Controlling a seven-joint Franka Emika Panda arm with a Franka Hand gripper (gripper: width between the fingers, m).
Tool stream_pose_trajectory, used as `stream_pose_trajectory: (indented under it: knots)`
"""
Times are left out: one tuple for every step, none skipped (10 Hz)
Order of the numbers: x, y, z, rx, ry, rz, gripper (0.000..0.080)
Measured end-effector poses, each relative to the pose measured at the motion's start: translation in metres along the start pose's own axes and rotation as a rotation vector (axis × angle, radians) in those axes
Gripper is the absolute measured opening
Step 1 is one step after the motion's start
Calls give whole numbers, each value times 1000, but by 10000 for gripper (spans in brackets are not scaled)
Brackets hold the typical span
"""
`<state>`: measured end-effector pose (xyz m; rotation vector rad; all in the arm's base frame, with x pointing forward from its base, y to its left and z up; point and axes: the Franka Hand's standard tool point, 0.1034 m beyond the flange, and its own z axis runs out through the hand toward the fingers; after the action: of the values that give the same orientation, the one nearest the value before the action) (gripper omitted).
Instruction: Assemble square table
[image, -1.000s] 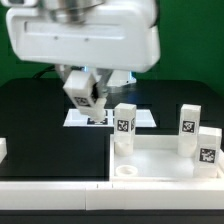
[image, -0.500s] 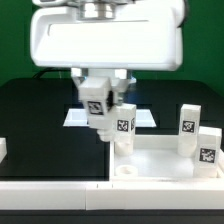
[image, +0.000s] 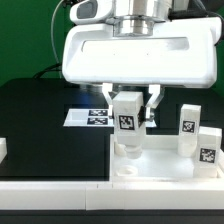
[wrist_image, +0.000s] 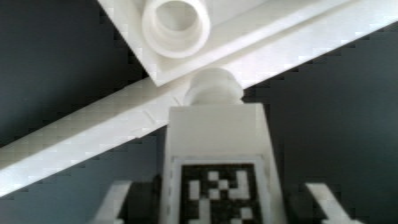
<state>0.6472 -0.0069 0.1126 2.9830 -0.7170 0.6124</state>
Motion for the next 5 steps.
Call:
stream_pose_trajectory:
  knots:
    - [-3, 13, 2, -10, 33, -10, 281]
    - [-5, 14, -3, -18, 46, -26, 281]
    - [-7, 5, -8, -14, 91, -55, 281]
    - [-13, -1, -5, -24, 125, -91, 281]
    - [-14, 3, -3, -37, 116, -97, 281]
